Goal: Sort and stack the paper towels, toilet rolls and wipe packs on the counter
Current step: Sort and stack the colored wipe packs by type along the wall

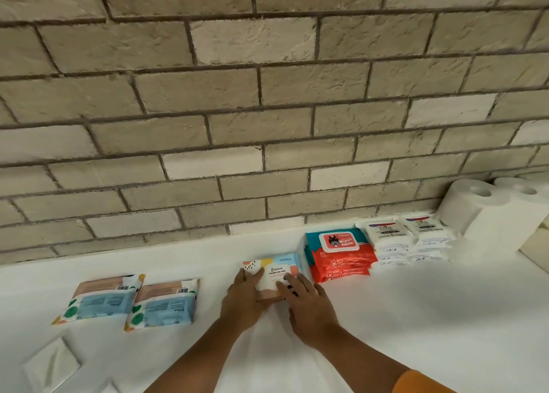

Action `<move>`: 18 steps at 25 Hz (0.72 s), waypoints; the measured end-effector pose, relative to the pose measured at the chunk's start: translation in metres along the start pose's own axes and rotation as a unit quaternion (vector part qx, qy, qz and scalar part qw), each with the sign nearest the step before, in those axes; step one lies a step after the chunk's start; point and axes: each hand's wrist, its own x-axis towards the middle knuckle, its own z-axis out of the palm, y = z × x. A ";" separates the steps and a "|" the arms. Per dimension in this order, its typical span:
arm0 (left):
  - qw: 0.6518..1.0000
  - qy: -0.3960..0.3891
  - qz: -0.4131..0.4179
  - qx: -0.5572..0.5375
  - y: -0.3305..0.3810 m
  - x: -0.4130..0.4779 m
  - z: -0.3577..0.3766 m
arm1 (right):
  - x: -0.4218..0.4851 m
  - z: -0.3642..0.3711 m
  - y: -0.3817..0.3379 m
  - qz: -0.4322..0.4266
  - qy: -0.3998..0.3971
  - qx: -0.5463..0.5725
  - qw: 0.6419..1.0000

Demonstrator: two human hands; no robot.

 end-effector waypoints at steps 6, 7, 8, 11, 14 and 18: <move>0.995 0.080 0.040 -0.053 0.005 0.000 0.002 | 0.000 -0.001 -0.006 0.001 -0.018 -0.017 1.000; 0.994 0.091 0.043 -0.046 0.005 0.000 0.005 | -0.001 -0.001 -0.007 -0.007 -0.019 -0.024 1.000; 0.993 0.098 0.045 -0.043 0.006 -0.001 0.006 | -0.002 0.001 -0.007 -0.015 -0.019 -0.032 0.999; 0.993 0.101 0.043 -0.040 0.009 0.004 0.010 | -0.002 0.003 -0.003 -0.012 -0.015 -0.053 0.998; 0.995 0.085 0.042 -0.028 0.019 0.015 0.013 | 0.004 -0.005 0.000 0.015 -0.020 -0.071 0.997; 0.998 0.051 0.032 -0.015 0.036 0.030 0.017 | 0.009 -0.010 0.011 0.049 -0.029 -0.070 0.996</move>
